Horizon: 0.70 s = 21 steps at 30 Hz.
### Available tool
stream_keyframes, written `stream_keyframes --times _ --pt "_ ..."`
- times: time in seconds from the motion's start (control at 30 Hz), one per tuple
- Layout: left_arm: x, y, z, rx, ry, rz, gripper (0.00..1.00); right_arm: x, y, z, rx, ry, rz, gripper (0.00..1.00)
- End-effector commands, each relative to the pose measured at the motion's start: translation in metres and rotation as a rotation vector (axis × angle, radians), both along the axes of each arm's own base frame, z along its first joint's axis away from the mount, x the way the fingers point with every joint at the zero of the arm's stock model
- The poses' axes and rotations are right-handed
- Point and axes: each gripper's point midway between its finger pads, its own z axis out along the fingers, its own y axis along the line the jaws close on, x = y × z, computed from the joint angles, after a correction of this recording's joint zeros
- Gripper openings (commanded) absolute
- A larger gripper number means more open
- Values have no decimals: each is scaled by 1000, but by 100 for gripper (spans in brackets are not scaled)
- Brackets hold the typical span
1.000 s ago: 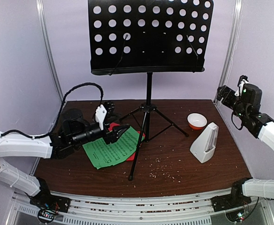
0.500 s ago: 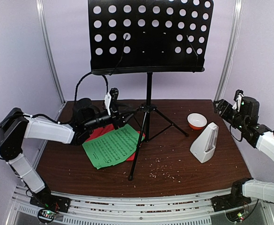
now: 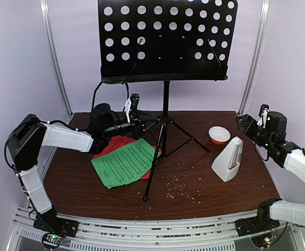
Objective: Pack up the instrument practice props
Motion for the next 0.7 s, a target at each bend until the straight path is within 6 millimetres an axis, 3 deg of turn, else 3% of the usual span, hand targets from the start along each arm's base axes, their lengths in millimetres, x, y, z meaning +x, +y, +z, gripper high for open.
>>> stream_keyframes --times 0.0,0.4,0.67 --pt "10 0 7 -20 4 -7 38 1 1 10 29 -34 10 91" --pt "30 -7 -4 12 69 25 47 -6 4 1 42 -25 24 91" --pt "25 -7 -1 -24 138 -9 24 -5 6 -2 56 -21 31 91"
